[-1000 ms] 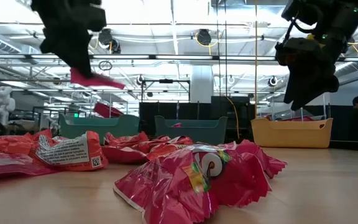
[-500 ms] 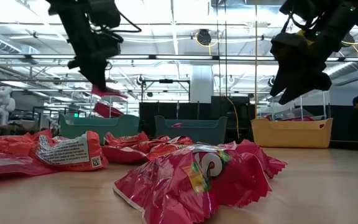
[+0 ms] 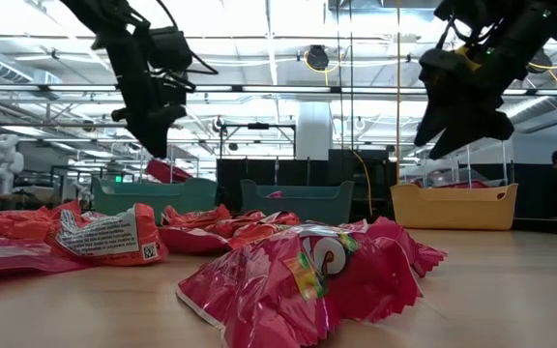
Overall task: Sort candy
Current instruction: Put the red chocolate into the green bin
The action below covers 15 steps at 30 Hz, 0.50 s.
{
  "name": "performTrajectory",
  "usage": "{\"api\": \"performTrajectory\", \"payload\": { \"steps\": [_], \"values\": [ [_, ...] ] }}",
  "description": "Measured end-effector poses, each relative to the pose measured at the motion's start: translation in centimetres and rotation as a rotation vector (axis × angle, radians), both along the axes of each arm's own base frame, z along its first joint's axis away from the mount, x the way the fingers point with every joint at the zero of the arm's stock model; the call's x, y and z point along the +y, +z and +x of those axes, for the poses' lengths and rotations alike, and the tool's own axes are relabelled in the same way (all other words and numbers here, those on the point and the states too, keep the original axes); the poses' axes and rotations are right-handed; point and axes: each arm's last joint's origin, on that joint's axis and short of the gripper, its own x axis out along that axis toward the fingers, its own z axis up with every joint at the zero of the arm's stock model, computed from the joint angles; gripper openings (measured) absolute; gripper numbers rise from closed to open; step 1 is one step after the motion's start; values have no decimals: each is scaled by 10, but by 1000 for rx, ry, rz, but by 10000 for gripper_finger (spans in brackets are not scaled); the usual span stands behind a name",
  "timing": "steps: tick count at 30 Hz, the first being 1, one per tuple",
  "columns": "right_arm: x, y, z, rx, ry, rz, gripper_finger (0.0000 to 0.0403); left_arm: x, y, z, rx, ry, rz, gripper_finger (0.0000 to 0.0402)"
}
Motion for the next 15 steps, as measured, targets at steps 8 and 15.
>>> {"api": "performTrajectory", "payload": {
  "steps": [8, 15],
  "values": [
    [0, 1, 1, -14, 0, 0, 208, 1, -2, 2, 25, -33, 13, 120],
    [0, 1, 1, -13, 0, 0, 208, 0, -3, 0, 7, 18, -27, 120]
  ]
}}
